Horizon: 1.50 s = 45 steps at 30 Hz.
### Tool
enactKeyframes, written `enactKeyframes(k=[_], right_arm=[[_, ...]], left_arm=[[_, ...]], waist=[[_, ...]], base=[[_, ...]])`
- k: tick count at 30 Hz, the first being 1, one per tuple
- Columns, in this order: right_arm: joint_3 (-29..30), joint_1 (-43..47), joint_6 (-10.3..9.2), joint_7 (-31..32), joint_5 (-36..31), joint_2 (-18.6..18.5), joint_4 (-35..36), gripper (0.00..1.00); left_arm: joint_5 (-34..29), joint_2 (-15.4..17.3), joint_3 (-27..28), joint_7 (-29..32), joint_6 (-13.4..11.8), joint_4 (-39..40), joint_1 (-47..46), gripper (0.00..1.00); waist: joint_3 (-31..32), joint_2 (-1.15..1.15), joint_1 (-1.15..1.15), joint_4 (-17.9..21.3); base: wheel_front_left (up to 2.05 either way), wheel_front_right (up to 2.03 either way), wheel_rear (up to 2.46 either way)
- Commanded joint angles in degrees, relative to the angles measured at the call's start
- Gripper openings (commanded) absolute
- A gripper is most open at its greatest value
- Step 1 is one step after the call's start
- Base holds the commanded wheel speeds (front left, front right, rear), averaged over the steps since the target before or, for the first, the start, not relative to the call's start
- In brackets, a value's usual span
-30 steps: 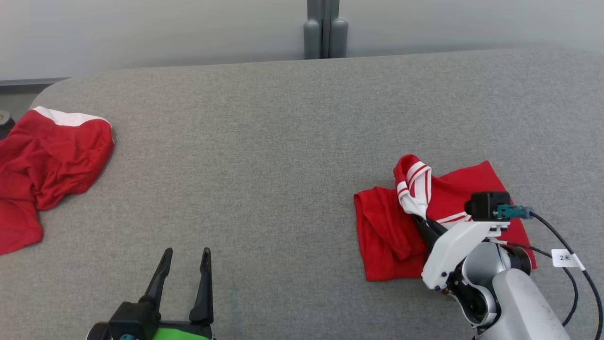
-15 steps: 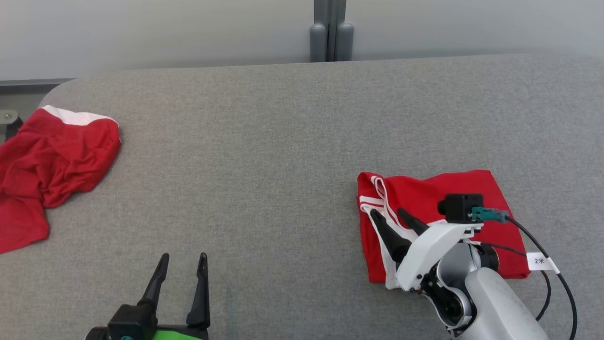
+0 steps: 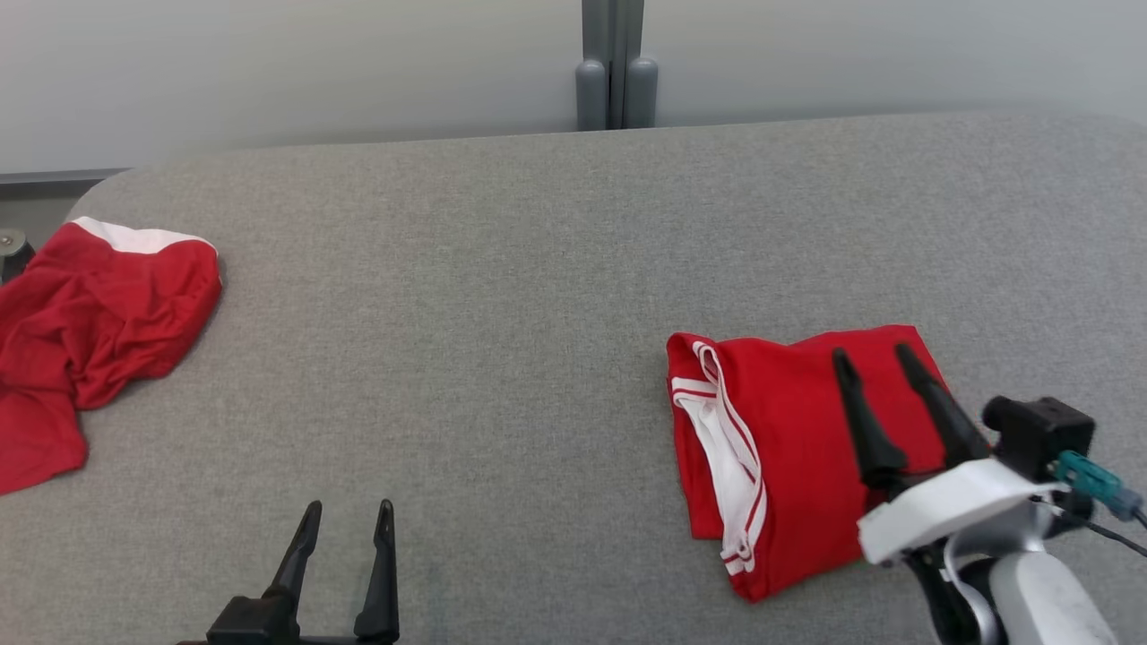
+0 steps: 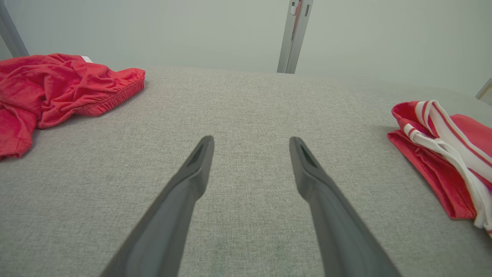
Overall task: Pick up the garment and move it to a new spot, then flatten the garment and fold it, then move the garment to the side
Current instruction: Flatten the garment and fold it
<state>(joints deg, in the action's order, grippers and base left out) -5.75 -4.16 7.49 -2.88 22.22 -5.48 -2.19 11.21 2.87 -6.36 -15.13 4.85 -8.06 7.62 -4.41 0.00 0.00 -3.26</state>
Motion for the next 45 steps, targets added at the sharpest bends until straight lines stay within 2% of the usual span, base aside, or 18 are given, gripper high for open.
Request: enactKeyframes(k=[1, 6, 11, 12, 13, 14, 22, 28, 33, 38, 42, 45], right_arm=[[1.7, 1.2, 0.0, -1.1, -1.7, -0.7, -0.4, 1.0], [7.7, 4.1, 0.0, -5.9, -9.0, -2.4, -5.2, 1.0], [7.6, 3.7, 0.0, -10.1, -13.1, -2.6, -12.0, 1.0], [6.6, 3.0, 0.0, -10.6, -13.4, -2.4, -13.5, 0.86], [6.1, 2.2, 0.0, -10.7, -13.4, -2.1, -14.8, 0.5], [5.5, 1.1, 0.0, -10.8, -13.1, -1.7, -16.7, 0.0], [-2.7, -9.9, -0.03, -7.4, -16.5, 0.8, -31.7, 0.0], [-7.9, -15.2, -0.04, -9.2, -16.9, 2.1, -39.5, 0.0], [-12.7, -17.0, -0.04, -10.5, -14.9, 2.4, -43.1, 0.0], [-18.7, -17.2, -0.04, -11.4, -11.1, 2.5, -43.7, 0.0], [-20.1, -16.4, -0.04, -12.0, -9.7, 2.5, -43.0, 0.0], [-18.5, -14.9, -0.04, -12.3, -9.1, 2.5, -42.0, 0.0]], left_arm=[[0.1, 0.1, 0.0, 0.0, -0.2, 0.0, 0.7, 1.0], [0.2, 0.1, -0.2, 0.0, -0.3, -0.3, 1.0, 1.0], [0.1, 0.1, -0.1, 0.0, -0.4, -0.6, 1.2, 1.0], [0.1, 0.1, -0.1, 0.0, -0.3, -0.7, 1.2, 1.0], [0.0, 0.1, -0.1, 0.0, -0.3, -0.8, 1.1, 1.0], [0.0, 0.1, -0.1, 0.0, -0.3, -0.8, 0.8, 1.0], [0.2, 0.1, -0.2, 0.0, 0.2, -1.1, -1.4, 1.0], [0.3, 0.1, -0.4, 0.0, 0.4, -1.7, -2.2, 1.0], [0.3, 0.1, -0.3, 0.0, 0.5, -1.9, -1.9, 1.0], [0.1, 0.1, -0.2, 0.0, 0.5, -2.2, -1.6, 1.0], [-0.2, 0.1, 0.2, 0.0, 0.5, -2.3, -1.3, 1.0], [-0.3, 0.1, 0.5, 0.0, 0.5, -2.4, -0.6, 1.0]], waist=[[0.2, 0.0, 0.0, 0.2], [1.2, 0.0, 0.0, 0.2], [1.7, 0.0, 0.0, 0.0], [1.7, 0.0, 0.0, -0.1], [1.5, 0.0, 0.0, -0.1], [1.4, 0.0, 0.0, -0.2], [-0.8, 0.0, 0.0, -1.0], [-1.1, 0.0, 0.0, -2.7], [-1.0, 0.0, 0.0, -3.1], [-0.1, 0.0, 0.0, -3.1], [1.1, 0.0, 0.0, -2.6], [2.4, 0.0, 0.0, -2.3]], base=[[0.0, 0.0, 0.0], [0.0, 0.0, 0.0], [0.0, 0.0, 0.0], [0.0, 0.0, 0.0], [0.0, 0.0, 0.0], [0.0, 0.0, 0.0], [0.0, 0.0, 0.0], [0.0, 0.0, 0.0], [0.0, 0.0, 0.0], [0.0, 0.0, 0.0], [0.0, 0.0, 0.0], [0.0, 0.0, 0.0]])
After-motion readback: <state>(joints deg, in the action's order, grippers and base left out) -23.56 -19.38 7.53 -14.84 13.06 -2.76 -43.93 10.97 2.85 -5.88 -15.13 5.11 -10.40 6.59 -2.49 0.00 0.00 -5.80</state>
